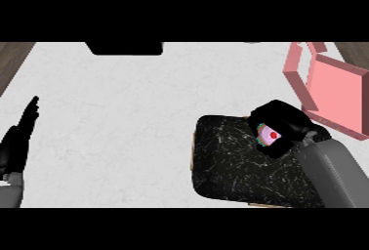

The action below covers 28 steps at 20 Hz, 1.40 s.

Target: Pick the cupcake from the tray and place it in the cardboard box

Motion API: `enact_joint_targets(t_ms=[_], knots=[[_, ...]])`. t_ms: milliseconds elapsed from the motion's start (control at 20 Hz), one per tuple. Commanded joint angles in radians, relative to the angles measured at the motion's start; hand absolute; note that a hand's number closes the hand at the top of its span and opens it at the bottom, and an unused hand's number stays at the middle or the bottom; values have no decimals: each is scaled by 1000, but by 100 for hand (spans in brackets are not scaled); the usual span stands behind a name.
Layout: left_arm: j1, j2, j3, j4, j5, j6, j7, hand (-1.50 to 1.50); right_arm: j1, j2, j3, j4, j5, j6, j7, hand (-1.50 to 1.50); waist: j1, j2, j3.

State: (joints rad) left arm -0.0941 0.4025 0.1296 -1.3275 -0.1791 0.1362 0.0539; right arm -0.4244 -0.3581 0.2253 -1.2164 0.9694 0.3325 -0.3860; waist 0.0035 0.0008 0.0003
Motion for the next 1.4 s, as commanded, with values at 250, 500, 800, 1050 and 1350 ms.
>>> enact_joint_targets(t_ms=[250, 500, 800, 1050, 1350], knots=[[-3, 14, 38, -6, 23, -6, 0, 0, 26, -415, -355, 205, -130, -129, -341, 150, -28, 22, 11], [13, -2, 23, -14, 19, -5, -11, 0, 12, -575, -507, 365, -201, -165, -499, 150, -12, 30, 15], [-8, -10, 6, -5, 15, -16, -20, 0, -58, -636, -643, 509, -339, -191, -739, 150, 20, 32, 15], [-31, -19, -10, -2, -3, -6, 1, 0, -77, -691, -642, 597, -389, -133, -856, 150, 36, 30, 12], [-33, -23, -38, -24, -16, -20, -2, 0, -151, -694, -592, 666, -445, 2, -837, 150, 70, 24, 9]])
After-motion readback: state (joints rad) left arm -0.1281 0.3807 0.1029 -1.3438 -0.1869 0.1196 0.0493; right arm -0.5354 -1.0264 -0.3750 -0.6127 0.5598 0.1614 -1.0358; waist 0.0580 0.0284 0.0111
